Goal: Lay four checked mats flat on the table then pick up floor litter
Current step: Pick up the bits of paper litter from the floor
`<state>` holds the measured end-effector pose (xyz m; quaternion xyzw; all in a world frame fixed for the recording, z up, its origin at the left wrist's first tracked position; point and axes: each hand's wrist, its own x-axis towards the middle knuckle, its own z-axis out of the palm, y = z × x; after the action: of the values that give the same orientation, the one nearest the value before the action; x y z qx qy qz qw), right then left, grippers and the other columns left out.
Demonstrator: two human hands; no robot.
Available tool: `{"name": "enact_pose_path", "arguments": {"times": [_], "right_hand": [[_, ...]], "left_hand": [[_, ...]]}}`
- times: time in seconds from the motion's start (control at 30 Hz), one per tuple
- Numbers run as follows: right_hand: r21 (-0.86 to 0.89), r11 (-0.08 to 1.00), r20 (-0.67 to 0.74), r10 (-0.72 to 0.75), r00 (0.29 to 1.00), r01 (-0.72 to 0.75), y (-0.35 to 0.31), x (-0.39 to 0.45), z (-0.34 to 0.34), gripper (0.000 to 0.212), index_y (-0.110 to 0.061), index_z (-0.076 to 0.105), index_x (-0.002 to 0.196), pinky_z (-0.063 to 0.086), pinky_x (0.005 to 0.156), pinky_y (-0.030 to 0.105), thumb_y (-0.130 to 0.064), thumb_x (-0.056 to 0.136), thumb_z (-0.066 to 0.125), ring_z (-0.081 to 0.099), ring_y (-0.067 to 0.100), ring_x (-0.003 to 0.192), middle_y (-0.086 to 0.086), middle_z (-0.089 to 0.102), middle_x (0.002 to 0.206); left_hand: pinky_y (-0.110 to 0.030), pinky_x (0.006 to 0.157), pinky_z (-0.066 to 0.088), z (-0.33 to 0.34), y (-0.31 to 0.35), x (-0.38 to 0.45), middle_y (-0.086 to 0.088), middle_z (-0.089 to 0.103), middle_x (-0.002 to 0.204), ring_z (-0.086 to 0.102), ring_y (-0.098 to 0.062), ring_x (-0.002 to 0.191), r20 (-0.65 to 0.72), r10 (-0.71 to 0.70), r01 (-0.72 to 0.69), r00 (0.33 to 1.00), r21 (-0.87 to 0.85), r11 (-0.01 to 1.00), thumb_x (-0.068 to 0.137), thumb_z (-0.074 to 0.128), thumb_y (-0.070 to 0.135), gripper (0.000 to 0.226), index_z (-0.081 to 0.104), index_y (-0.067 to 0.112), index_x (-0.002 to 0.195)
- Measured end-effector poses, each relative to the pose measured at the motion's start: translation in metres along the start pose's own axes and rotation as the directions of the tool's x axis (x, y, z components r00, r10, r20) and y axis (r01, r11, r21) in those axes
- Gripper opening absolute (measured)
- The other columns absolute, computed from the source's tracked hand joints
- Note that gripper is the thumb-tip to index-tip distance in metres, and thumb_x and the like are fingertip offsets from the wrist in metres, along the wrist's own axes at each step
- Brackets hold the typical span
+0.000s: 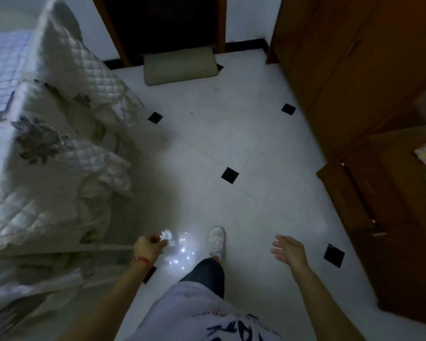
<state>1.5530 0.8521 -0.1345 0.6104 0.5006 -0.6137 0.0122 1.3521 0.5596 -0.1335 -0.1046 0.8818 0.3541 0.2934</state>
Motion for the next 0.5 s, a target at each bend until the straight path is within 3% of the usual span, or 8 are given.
{"name": "enact_pose_path", "arguments": {"times": [0.13,0.23,0.37,0.5], "right_hand": [[-0.054,0.998,0.018,0.012,1.0,-0.011,-0.072,0.052,0.021,0.027,0.005,0.058,0.113,0.046,0.061,0.027,-0.01,0.094,0.047,0.058,0.028,0.072,0.027,0.061,0.114],[-0.049,0.999,0.035,-0.016,0.999,0.018,-0.133,0.087,0.032,0.027,0.005,0.058,0.113,0.046,0.061,0.026,-0.012,0.095,0.047,0.058,0.028,0.082,0.023,0.062,0.11],[-0.072,0.997,0.029,-0.041,0.999,0.043,-0.202,0.129,0.035,0.023,0.0,0.059,0.109,0.046,0.059,0.024,-0.014,0.095,0.048,0.058,0.025,0.074,0.014,0.06,0.099],[-0.124,0.992,0.023,-0.02,1.0,0.022,-0.255,0.186,0.032,0.022,0.0,0.06,0.107,0.044,0.056,0.025,-0.015,0.094,0.05,0.058,0.023,0.069,0.015,0.06,0.097]], "left_hand": [[-0.037,0.08,0.054,0.01,0.073,0.059,-0.025,0.069,0.094,0.066,-0.034,0.088,-0.011,-0.02,0.02,1.0,0.007,1.0,0.075,0.072,0.006,0.024,0.068,-0.006,0.095],[-0.028,0.073,0.047,0.019,0.15,0.102,-0.025,0.07,0.088,0.065,-0.03,0.083,0.016,0.049,-0.049,0.999,0.018,0.999,0.075,0.071,0.009,0.018,0.069,-0.006,0.085],[-0.034,0.072,0.057,0.033,0.258,0.148,-0.016,0.063,0.079,0.058,-0.022,0.075,0.01,0.158,-0.156,0.987,-0.084,0.984,0.074,0.069,0.0,0.005,0.064,0.001,0.076],[-0.04,0.077,0.054,0.049,0.341,0.199,-0.009,0.055,0.069,0.053,-0.021,0.07,-0.017,0.201,-0.201,0.98,-0.138,0.97,0.075,0.068,-0.004,0.029,0.053,0.015,0.058]]}}
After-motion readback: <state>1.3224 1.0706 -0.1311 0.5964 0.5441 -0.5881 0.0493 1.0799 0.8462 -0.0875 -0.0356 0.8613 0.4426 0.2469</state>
